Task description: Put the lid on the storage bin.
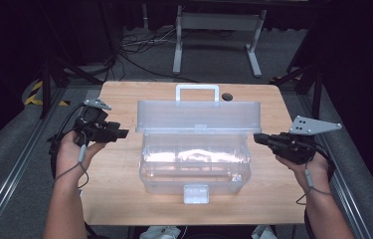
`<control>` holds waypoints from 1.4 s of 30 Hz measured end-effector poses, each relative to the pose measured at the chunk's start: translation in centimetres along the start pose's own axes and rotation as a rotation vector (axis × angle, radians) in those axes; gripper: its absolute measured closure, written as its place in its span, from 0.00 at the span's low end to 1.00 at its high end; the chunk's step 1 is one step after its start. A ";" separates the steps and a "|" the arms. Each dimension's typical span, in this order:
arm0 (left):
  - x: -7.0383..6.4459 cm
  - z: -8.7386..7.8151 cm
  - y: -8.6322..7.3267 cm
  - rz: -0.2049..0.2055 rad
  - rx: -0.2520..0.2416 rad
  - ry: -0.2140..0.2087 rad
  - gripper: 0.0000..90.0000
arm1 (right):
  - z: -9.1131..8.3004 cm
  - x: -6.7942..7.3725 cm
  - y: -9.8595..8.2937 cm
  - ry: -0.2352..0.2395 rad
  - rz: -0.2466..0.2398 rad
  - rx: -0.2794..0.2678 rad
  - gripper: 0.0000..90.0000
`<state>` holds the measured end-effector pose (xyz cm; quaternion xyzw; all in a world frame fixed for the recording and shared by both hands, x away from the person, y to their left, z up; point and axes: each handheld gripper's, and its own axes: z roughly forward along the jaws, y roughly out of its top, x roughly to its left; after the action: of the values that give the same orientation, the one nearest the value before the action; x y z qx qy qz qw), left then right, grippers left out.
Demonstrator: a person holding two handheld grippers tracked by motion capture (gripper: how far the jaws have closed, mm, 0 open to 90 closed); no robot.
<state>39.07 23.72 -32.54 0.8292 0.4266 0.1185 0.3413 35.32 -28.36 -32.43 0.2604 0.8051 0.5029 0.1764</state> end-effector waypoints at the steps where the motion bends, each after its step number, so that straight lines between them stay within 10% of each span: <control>1: 0.0 0.0 0.0 0.000 0.000 0.000 0.61 | 0.0 0.0 0.0 0.000 0.000 0.000 1.00; 15: 1.0 0.1 -0.5 -0.002 -0.053 0.070 0.59 | 0.0 0.5 -0.2 0.026 0.007 0.057 1.00; 42: 1.7 0.6 -1.0 -0.017 -0.051 0.071 0.58 | 0.2 1.2 -0.6 0.080 -0.001 0.202 1.00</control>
<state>39.80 25.19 -33.77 0.8118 0.4425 0.1558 0.3478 34.34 -27.71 -33.08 0.2561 0.8582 0.4290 0.1175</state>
